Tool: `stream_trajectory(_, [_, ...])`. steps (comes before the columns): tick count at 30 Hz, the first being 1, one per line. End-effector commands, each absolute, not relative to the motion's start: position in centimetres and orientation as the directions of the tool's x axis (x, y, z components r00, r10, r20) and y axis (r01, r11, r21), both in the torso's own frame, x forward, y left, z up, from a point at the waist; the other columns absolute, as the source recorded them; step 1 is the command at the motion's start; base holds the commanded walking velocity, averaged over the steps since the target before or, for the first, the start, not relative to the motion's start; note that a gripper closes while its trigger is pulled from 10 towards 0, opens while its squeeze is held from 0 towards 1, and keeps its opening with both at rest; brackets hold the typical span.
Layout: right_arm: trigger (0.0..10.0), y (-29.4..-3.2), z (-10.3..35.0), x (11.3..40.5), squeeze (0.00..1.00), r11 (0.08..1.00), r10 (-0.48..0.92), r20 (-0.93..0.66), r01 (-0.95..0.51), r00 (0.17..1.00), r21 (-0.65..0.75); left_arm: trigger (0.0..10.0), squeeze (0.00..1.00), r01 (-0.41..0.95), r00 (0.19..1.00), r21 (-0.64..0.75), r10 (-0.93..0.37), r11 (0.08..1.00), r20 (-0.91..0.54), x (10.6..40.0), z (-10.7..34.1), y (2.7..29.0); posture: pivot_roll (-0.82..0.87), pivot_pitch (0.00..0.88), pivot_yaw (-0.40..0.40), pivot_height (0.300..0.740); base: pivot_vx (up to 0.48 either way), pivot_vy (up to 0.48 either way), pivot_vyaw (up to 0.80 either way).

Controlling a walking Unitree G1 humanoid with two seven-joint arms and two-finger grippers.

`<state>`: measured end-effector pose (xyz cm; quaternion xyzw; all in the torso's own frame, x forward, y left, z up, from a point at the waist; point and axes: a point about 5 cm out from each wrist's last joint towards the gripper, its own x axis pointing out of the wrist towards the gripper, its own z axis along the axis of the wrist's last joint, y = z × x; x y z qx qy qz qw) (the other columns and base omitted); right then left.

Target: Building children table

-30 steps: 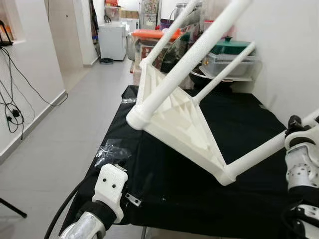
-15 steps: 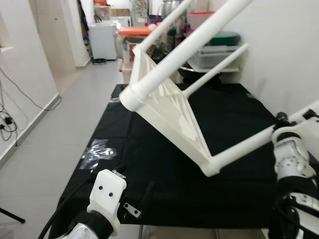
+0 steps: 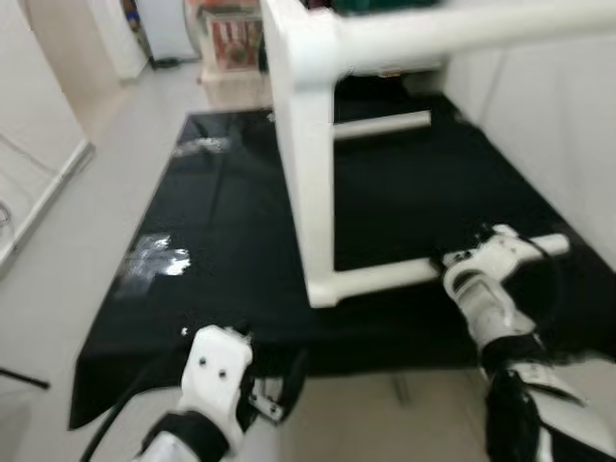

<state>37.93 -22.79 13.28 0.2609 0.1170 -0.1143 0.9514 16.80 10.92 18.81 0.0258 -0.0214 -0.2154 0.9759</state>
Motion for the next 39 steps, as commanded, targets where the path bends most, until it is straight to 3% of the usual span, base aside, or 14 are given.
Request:
stream_trajectory(1, [10.0,-23.1,5.5,33.8,1.0,0.856,-0.132,-0.6,0.396,0.789,0.332,10.0,0.0,0.403,0.915,0.045,-0.402,0.914,-0.011,16.7,18.1,11.1,0.25,0.305,0.032,0.74,0.0,0.0,0.0])
stream_trajectory(11, [10.0,-23.8,9.1,34.8,1.0,0.855,-0.007,-0.432,0.229,0.902,0.465,10.0,0.0,0.4,0.916,0.038,-0.4,0.916,0.013,17.7,18.2,10.6,0.21,0.27,0.01,0.74,0.0,0.0,0.0])
stream_trajectory(25, [10.0,-27.6,15.2,30.8,1.0,0.877,-0.045,-0.214,0.141,0.976,0.46,10.0,0.0,0.416,0.907,0.044,-0.418,0.908,0.05,19.5,18.2,10.2,0.14,0.216,0.001,0.74,0.0,0.0,0.0])
stream_trajectory(29, [10.0,-27.4,16.3,30.3,1.0,0.856,-0.005,-0.162,0.088,0.987,0.509,10.0,0.0,0.417,0.906,0.045,-0.42,0.908,0.055,19.7,18.2,10.2,0.13,0.208,0.001,0.74,0.0,0.0,0.0])
stream_trajectory(31, [10.0,-26.2,18.2,29.9,1.0,0.798,0.104,-0.043,-0.057,0.994,0.601,10.0,0.0,0.419,0.905,0.045,-0.421,0.907,0.063,20.0,18.2,10.2,0.12,0.194,0.0,0.74,0.0,0.0,0.0])
stream_trajectory(39, [10.0,-24.7,18.9,30.2,1.0,0.74,0.122,-0.018,-0.079,0.992,0.668,10.0,0.0,0.425,0.901,0.047,-0.427,0.904,0.076,20.4,18.2,10.0,0.12,0.185,-0.005,0.74,0.0,0.0,0.0])
